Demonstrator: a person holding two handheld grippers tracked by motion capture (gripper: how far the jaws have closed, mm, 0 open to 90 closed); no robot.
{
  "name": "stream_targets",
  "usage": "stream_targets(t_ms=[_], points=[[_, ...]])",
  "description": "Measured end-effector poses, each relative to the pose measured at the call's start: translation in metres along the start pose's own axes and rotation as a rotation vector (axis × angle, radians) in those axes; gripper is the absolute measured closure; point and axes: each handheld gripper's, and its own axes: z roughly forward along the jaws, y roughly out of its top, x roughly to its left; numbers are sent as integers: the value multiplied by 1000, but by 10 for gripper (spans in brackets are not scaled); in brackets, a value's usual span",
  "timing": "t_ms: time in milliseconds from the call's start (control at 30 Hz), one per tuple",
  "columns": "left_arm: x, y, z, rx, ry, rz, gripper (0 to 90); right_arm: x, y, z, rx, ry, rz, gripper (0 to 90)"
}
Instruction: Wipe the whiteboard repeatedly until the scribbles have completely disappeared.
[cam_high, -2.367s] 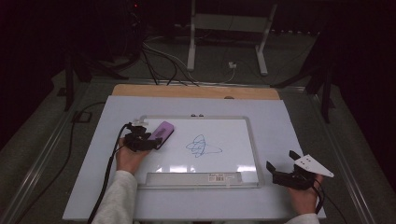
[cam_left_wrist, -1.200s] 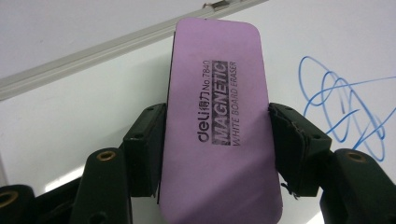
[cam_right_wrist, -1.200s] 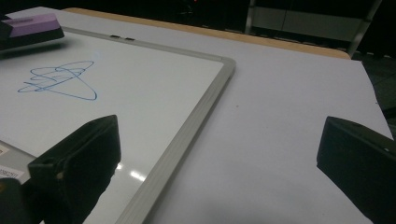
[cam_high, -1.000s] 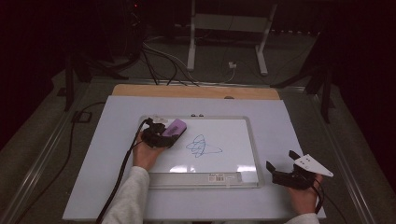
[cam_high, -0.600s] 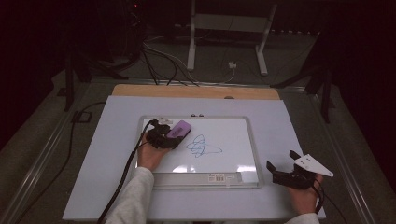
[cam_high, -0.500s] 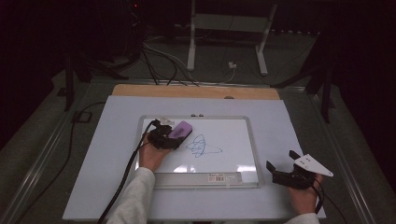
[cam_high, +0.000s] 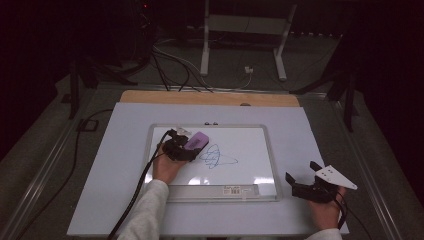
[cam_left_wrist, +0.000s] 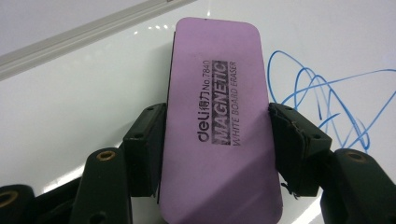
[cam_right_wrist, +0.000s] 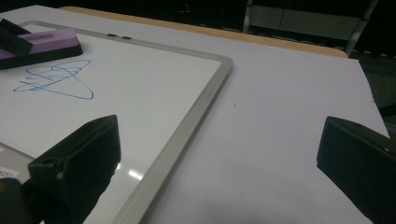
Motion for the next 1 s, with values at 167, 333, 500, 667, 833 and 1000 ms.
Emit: stream_targets(t_ms=[167, 333, 500, 667, 833, 1000], points=[[-5, 0, -1, 14, -6, 11, 417, 0, 0, 0, 0, 0, 2, 0], [-24, -2, -1, 21, -46, 68, 417, 1, 0, 1, 0, 2, -5, 0], [-40, -4, -2, 40, -72, 136, 417, 1, 0, 0, 1, 1, -1, 0], [-34, 0, -2, 53, -25, 127, 418, 1, 0, 0, -2, 1, 0, 0], [-13, 5, -2, 61, 62, 49, 418, 0, 0, -1, -2, -3, 2, 0], [-8, 7, -2, 67, 92, 12, 418, 1, 0, 0, 0, 0, 1, 0]])
